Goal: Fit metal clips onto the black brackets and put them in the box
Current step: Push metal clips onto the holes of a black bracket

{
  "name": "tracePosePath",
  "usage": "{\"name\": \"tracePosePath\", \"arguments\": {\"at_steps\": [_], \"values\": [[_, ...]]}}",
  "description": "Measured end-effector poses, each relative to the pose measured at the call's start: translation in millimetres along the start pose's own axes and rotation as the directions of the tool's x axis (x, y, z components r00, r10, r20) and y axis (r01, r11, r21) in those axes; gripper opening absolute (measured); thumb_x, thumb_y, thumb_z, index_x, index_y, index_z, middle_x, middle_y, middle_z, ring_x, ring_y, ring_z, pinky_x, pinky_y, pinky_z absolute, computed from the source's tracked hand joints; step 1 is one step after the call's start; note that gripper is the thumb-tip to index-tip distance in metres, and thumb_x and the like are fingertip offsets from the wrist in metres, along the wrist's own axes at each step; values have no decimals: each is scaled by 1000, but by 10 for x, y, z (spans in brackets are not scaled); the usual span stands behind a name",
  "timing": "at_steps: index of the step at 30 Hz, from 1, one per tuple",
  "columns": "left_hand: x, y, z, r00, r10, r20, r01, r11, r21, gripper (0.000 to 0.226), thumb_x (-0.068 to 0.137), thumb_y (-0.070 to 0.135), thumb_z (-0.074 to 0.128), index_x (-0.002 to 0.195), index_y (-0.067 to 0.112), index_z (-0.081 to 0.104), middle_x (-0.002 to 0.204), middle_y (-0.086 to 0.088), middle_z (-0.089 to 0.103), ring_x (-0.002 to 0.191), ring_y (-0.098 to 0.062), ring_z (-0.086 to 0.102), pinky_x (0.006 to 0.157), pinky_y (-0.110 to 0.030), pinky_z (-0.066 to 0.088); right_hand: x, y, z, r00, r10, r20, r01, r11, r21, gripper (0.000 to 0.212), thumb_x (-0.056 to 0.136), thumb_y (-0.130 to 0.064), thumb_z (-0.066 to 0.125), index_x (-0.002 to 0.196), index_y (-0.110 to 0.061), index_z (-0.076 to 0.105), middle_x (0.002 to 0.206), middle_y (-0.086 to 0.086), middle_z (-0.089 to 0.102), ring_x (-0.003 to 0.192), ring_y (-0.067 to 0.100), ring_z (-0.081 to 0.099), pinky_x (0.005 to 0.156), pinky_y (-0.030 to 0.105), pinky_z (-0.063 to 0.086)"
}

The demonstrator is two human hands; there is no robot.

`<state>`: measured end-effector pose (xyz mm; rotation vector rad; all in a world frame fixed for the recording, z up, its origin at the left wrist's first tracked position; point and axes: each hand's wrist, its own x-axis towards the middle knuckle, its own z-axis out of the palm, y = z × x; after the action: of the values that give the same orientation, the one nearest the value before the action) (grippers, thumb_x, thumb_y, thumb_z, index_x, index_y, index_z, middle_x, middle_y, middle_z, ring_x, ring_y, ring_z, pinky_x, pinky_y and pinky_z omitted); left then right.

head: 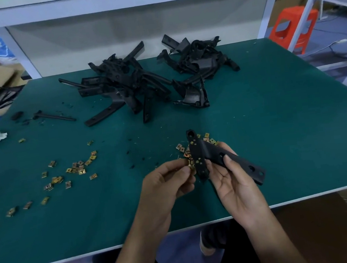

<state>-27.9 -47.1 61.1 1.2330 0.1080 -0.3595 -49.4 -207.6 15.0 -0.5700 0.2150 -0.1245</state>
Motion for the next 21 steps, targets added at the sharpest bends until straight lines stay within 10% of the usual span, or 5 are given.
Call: {"name": "tracePosePath", "arguments": {"at_steps": [21], "values": [[35,1,-55,1000,4,4,-4,1000,3,16,89,-2,67,102,6,69,80,-10,73,67,-15,68,62,-23,56,9,33,-36,999,-10,41,13,998,-64,33,93,-12,64,125,-18,73,117,23,72,101,26,73,89,29,58]]}}
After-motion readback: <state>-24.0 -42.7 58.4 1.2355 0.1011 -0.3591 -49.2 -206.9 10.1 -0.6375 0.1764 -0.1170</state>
